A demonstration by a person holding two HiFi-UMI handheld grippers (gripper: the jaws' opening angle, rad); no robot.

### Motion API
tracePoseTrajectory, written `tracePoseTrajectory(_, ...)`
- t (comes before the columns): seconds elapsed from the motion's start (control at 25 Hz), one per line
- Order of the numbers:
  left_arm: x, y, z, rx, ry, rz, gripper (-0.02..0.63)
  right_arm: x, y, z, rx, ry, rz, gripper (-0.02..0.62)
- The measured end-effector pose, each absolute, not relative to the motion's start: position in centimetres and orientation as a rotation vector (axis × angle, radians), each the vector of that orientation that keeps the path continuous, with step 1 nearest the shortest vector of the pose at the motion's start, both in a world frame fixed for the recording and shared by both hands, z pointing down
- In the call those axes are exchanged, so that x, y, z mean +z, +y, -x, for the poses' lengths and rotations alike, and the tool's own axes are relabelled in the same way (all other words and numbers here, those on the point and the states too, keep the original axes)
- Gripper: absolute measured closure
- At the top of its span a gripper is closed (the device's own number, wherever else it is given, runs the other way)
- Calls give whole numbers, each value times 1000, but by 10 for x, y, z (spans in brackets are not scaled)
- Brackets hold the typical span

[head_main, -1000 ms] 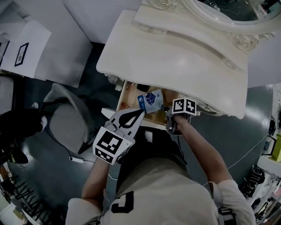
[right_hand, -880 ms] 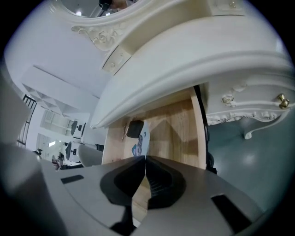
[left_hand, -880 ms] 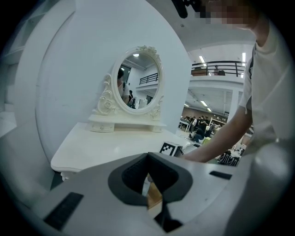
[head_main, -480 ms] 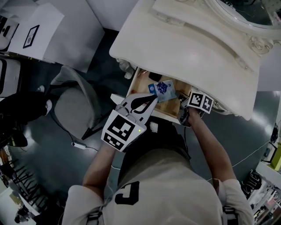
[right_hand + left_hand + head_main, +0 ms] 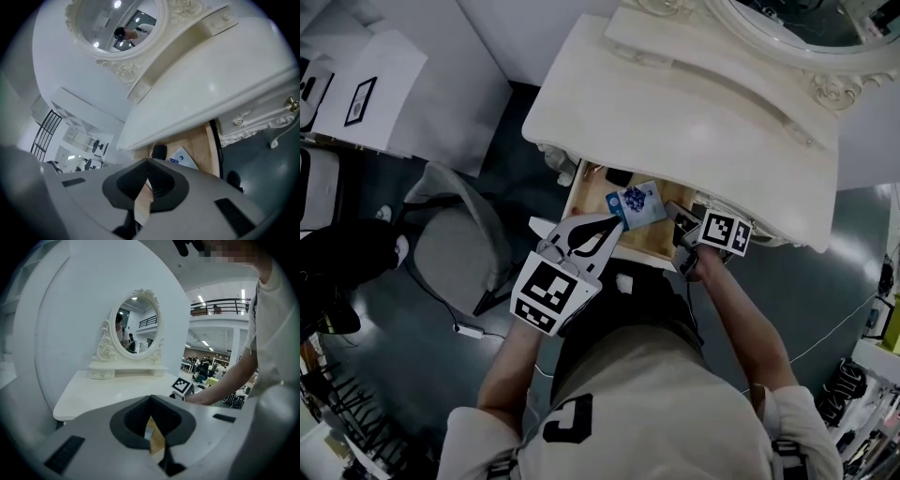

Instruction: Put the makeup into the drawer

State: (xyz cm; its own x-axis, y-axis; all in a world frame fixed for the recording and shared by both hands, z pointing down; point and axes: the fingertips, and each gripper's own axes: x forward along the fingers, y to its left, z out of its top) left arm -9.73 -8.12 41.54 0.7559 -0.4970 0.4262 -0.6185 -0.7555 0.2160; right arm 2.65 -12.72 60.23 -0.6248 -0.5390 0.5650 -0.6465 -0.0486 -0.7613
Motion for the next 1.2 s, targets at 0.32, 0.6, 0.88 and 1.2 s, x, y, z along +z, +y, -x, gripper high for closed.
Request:
tracePoseTrajectory(0.32,409,-78,98,462,-861,-2624,550,552,-115,-15,1737,-2286,-1266,568)
tracePoseTrajectory(0.6,391,-73,95,434,-840,-2674,551,493,-109,13,1628,-2482,-1172,568)
tracePoseTrajectory(0.88,383,-60,98,413,-799,-2710,550,452,-94,30,1545,-2590,-1144,568)
tracePoseTrajectory(1.2,387,-46,75,407,-674,-2739,550,413,-60,25,1369,-2680,-1147,568)
